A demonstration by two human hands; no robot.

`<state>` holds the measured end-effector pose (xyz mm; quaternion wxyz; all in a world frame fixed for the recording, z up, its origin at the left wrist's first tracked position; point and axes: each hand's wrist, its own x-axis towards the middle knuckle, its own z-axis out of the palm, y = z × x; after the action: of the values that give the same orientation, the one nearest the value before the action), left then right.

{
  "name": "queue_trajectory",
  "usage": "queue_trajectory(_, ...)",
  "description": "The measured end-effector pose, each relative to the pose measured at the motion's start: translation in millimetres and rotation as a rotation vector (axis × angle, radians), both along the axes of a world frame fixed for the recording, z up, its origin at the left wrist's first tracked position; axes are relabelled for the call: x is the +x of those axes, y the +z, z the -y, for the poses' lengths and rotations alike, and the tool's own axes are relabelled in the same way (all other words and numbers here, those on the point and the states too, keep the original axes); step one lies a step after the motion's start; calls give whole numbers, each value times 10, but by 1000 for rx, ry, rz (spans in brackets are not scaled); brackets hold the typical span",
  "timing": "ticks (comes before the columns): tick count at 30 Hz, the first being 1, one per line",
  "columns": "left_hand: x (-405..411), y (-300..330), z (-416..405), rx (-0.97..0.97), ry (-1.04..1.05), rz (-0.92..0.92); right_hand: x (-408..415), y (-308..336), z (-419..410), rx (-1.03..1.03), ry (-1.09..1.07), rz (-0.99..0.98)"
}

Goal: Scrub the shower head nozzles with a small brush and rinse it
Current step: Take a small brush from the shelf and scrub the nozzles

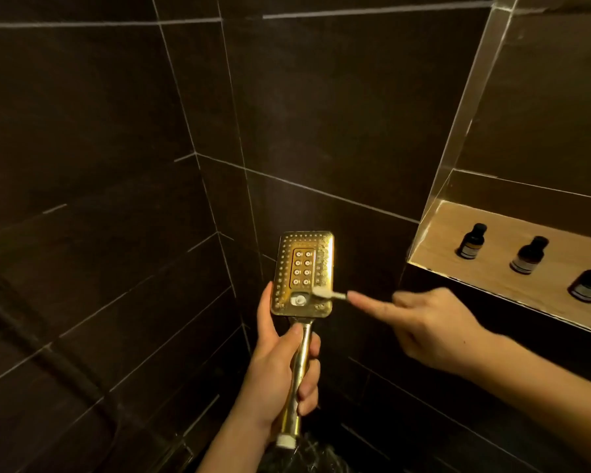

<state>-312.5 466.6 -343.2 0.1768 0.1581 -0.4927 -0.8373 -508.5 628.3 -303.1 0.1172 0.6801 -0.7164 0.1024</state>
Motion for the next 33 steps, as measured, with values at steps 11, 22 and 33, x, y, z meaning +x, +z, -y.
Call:
queue_trajectory(11,6,-4,-62,70,-24,-35,-54,-32,-79,-1,61,21)
queue_trajectory(22,-30,54,-111,94,-52,-23,57,-135,-169,-21,29,55)
queue_trajectory(33,-194,22,-30,38,90,116,196,-407,-234,-33,-230,32)
